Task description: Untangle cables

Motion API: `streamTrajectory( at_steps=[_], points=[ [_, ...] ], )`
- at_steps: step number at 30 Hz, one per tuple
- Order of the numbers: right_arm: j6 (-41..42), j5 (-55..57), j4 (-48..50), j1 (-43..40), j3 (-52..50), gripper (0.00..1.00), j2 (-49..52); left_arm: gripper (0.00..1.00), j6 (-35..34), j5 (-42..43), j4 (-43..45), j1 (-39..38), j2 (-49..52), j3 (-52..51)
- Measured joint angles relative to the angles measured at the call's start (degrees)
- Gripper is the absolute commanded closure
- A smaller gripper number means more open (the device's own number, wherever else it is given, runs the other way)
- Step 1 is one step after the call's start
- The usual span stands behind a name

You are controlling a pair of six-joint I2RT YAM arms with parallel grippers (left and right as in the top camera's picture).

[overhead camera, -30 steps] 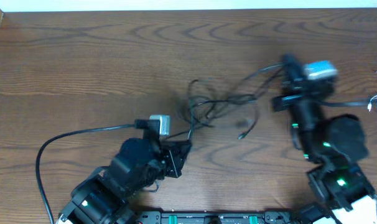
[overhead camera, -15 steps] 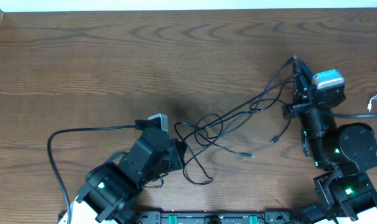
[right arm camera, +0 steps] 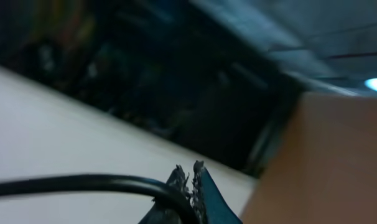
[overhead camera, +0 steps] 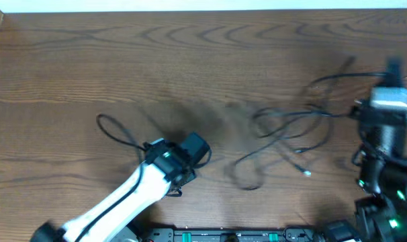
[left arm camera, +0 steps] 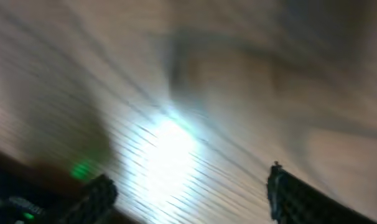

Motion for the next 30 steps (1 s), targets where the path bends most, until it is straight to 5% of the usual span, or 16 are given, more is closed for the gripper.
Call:
streamTrajectory(
  at_steps=[7,15,24,30],
  points=[
    [1.22,3.19,-3.19,0.0,0.72,0.92,0.04,0.09,-3.19,-0.24,7.89,0.0,9.84,0.02],
    [15.93,-4.44,-13.35,-0.04,0.72,0.87,0.33,0.09,-2.8,8.44,21.7,0.0,14.01,0.02],
    [25.64,-11.39,-11.5,-0.04,0.72,0.93,0.76,0.09,10.32,25.44,47.3,0.0,11.39,0.2],
    [39.58,-12.35,-3.5,-0.04,0.74,0.95,4.79,0.09,15.5,32.26,65.16,-1.31,10.69,0.42]
  ],
)
